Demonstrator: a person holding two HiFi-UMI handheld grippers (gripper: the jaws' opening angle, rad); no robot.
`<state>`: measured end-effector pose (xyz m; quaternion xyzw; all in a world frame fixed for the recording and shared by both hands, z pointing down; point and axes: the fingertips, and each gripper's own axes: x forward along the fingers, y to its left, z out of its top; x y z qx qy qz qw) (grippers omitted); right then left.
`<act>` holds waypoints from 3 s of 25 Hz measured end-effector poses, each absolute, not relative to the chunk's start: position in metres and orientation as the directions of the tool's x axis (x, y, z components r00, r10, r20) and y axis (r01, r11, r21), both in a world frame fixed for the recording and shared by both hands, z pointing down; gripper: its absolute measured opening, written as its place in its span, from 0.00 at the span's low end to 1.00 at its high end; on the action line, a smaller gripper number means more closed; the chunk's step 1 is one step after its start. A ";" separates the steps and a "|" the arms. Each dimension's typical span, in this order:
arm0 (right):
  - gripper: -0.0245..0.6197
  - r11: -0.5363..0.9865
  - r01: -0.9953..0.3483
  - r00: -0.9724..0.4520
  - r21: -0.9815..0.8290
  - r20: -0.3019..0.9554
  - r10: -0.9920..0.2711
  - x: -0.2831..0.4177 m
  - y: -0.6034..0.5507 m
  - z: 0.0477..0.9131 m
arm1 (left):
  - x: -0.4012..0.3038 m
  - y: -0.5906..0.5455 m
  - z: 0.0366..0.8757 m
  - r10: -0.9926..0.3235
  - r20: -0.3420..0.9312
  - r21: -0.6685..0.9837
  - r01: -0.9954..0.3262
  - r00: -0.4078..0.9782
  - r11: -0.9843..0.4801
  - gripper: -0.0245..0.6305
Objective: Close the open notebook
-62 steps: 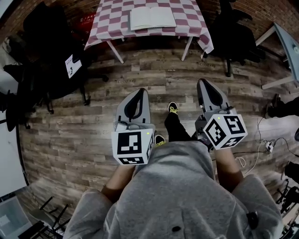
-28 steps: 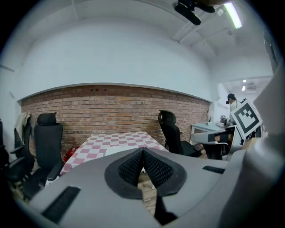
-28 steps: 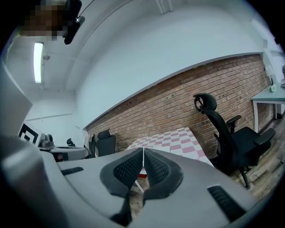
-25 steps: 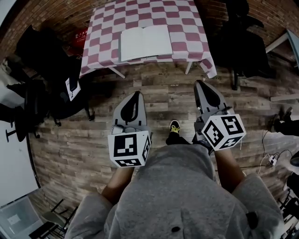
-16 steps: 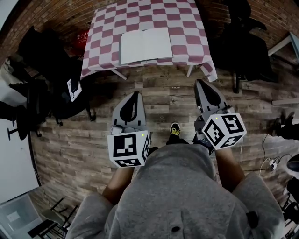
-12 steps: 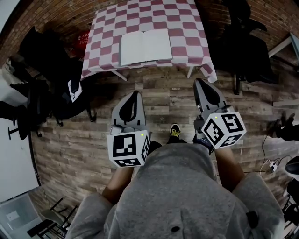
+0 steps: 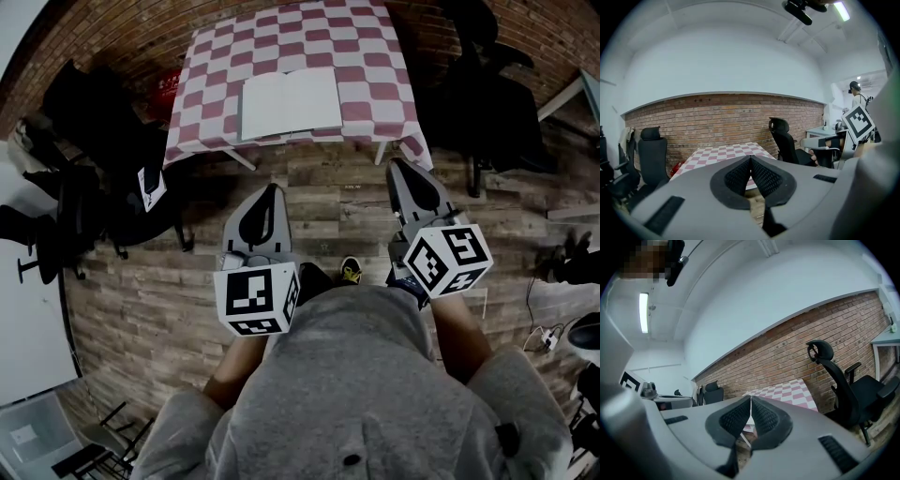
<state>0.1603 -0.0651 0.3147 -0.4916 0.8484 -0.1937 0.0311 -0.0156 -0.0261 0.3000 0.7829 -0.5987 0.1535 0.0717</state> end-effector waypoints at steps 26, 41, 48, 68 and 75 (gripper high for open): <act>0.08 0.449 -0.825 -0.523 -0.342 0.163 -0.837 0.118 -0.109 0.324 | -0.065 -0.077 0.320 -0.922 0.329 -0.075 -0.968 0.202 -0.239 0.05; 0.08 0.451 -0.820 -0.549 -0.351 0.263 -0.793 0.072 -0.167 0.355 | -0.130 -0.146 0.362 -0.913 0.395 -0.053 -0.989 0.103 -0.135 0.05; 0.08 0.450 -0.813 -0.566 -0.370 0.322 -0.759 0.052 -0.183 0.379 | -0.152 -0.168 0.394 -0.888 0.450 0.007 -0.995 0.093 -0.101 0.05; 0.08 0.414 -0.816 -0.570 -0.403 0.443 -0.692 0.005 -0.238 0.428 | -0.188 -0.228 0.491 -0.770 0.599 0.308 -0.951 0.222 -0.034 0.45; 0.08 0.381 -0.833 -0.546 -0.402 0.482 -0.685 -0.004 -0.253 0.440 | -0.189 -0.250 0.531 -0.722 0.635 0.402 -0.916 0.275 0.005 0.52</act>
